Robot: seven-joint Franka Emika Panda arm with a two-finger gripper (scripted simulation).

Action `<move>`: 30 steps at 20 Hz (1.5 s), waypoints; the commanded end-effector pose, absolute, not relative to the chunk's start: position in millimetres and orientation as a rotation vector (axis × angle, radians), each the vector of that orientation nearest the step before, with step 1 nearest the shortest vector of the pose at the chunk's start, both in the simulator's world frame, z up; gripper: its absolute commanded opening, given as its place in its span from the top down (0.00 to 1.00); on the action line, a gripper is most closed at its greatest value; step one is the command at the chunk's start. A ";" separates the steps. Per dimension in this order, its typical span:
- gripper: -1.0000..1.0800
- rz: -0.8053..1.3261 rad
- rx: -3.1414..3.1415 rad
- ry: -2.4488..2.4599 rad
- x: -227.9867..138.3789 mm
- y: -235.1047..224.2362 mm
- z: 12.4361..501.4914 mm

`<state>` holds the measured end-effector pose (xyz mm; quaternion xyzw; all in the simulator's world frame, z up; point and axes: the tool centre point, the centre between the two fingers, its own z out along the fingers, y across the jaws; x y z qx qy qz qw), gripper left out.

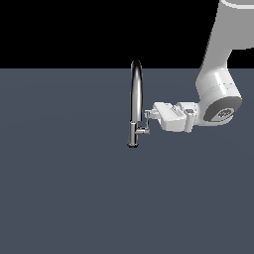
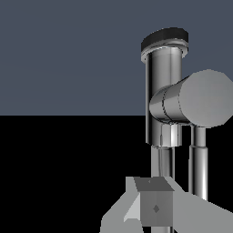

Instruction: Turn on the faucet by rotating a designated handle.

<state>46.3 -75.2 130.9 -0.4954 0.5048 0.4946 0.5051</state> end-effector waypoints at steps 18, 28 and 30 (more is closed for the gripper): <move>1.00 1.193 -1.196 1.217 1.7 -70.9 128.9; 1.00 1.193 -1.195 1.218 -32.3 -73.4 114.4; 1.00 1.185 -1.211 1.196 -22.6 -65.8 119.0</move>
